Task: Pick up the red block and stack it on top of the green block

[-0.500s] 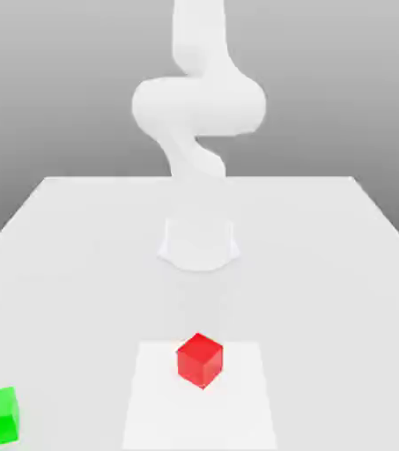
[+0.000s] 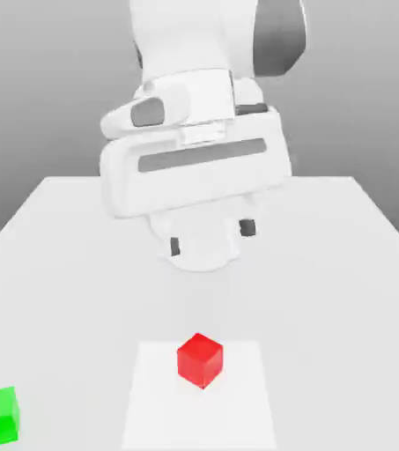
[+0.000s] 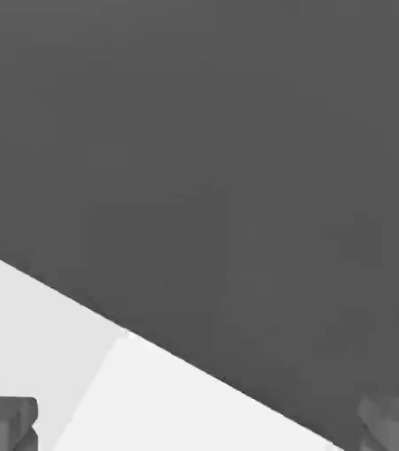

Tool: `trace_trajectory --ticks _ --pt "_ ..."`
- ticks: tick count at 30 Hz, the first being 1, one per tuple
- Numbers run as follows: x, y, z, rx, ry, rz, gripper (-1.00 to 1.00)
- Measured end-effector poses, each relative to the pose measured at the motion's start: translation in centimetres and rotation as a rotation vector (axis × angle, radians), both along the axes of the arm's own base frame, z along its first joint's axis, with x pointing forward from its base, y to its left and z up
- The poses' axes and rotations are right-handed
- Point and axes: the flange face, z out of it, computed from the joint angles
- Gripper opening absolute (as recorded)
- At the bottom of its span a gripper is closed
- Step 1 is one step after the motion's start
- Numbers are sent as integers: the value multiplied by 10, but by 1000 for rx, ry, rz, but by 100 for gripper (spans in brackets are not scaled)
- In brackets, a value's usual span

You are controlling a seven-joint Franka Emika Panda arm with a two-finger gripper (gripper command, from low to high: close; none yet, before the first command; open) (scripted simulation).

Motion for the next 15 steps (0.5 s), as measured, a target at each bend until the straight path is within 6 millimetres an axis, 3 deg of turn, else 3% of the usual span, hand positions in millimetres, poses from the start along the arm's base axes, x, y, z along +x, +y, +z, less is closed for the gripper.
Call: trace_trajectory --ticks 4,8,15 --pt "-24 4 -69 -73 96 142 0" --pt "-55 -1 -123 -153 180 276 0" --pt "-55 -1 -148 -174 184 315 0"
